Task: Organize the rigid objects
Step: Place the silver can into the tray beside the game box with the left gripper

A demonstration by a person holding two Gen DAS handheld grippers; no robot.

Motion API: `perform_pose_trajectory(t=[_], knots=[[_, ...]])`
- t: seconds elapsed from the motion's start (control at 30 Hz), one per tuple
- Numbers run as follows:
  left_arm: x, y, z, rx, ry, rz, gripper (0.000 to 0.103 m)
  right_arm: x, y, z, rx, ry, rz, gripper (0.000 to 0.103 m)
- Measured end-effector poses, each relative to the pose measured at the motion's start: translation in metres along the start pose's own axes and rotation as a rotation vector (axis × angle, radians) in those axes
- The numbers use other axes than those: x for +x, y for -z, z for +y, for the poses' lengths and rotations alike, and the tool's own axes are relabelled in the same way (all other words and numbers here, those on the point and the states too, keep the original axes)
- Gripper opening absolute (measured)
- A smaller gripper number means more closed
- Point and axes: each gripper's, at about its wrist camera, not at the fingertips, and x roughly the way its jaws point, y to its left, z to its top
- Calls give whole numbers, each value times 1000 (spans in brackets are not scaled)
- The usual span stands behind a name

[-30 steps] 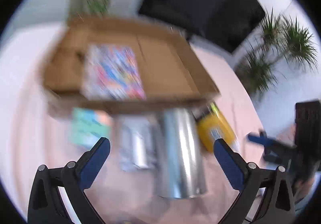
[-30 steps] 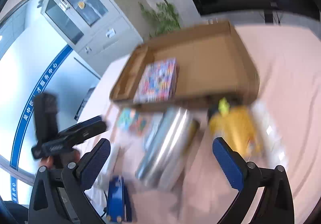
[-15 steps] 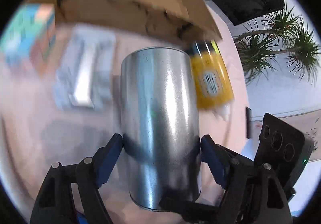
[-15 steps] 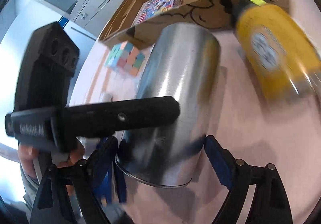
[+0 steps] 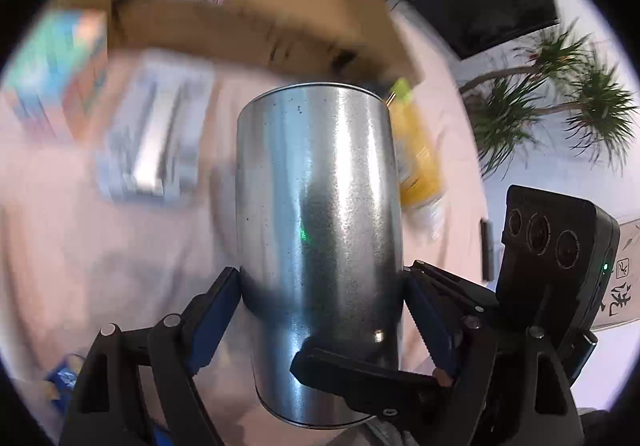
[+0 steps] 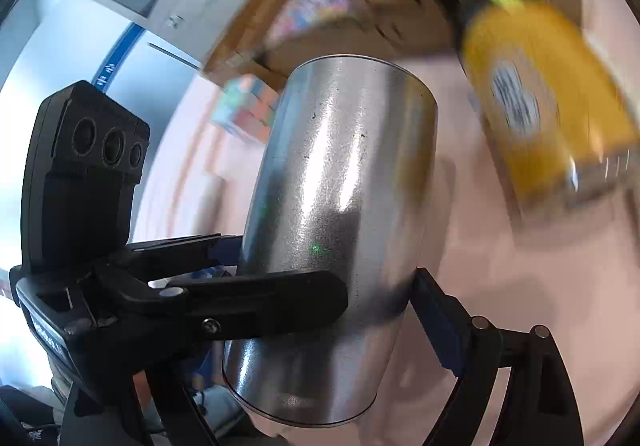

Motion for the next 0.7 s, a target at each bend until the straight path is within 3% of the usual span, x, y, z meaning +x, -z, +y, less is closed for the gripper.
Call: perform_pose_trajectory(t=[0.07, 0.17, 0.27, 0.33, 0.5, 0.7], knots=[[-30, -20, -21, 67, -3, -93, 83, -27, -22, 22, -75, 19, -79, 87], [-75, -78, -56, 186, -14, -228, 83, -68, -69, 49, -182, 30, -202, 87], [-86, -132, -63, 197, -2, -249, 83, -95, -133, 58, -234, 49, -265, 87], [-77, -171, -53, 167, 9, -225, 83, -98, -168, 50, -229, 51, -262, 87], [-21, -218, 7, 35, 9, -110, 83, -54, -223, -9, -138, 18, -159, 87], [43, -212, 70, -126, 47, 40, 83, 32, -233, -55, -20, 71, -24, 86]])
